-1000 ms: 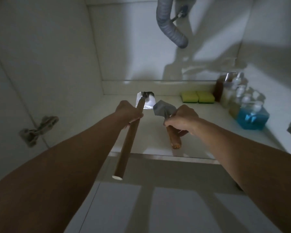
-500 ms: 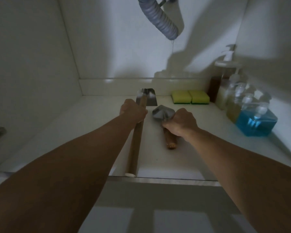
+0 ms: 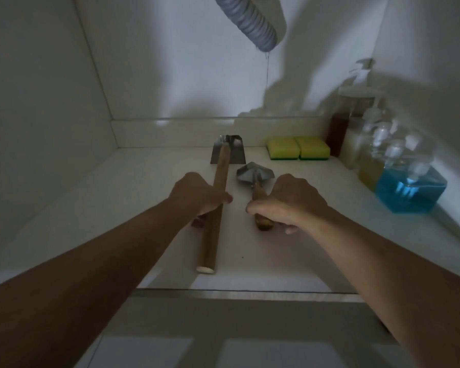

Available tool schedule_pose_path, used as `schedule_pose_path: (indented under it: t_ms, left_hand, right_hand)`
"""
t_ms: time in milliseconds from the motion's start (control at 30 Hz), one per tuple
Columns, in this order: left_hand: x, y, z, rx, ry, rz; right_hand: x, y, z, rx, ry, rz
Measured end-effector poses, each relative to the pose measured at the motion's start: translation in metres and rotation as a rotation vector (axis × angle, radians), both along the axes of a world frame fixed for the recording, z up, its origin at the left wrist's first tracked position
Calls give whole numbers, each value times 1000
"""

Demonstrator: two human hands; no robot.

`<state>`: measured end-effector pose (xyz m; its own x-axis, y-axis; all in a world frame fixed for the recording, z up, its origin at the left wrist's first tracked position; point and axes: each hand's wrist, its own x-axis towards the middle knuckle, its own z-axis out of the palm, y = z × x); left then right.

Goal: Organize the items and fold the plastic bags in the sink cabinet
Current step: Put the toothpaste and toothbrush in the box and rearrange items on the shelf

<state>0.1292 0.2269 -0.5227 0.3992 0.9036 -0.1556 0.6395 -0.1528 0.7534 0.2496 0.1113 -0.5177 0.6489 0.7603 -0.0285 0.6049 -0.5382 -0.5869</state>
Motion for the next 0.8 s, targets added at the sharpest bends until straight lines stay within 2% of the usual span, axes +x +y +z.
schedule_pose_path:
  t_ms: [67, 167, 367, 633, 800]
  left_hand:
    - [-13, -7, 1, -90, 21, -43]
    - [-14, -9, 2, -95, -39, -42]
    - [9, 0, -8, 71, -111, 43]
    - [35, 24, -17, 219, -81, 147]
    - [43, 31, -20, 247, -77, 176]
  right_hand:
    - [-4, -7, 1, -34, 90, 36]
    - [-5, -5, -2, 36, 148, 38]
    - [6, 19, -15, 144, -83, -17]
    - [20, 42, -27, 308, -175, -100]
    - [27, 51, -37, 361, -144, -169]
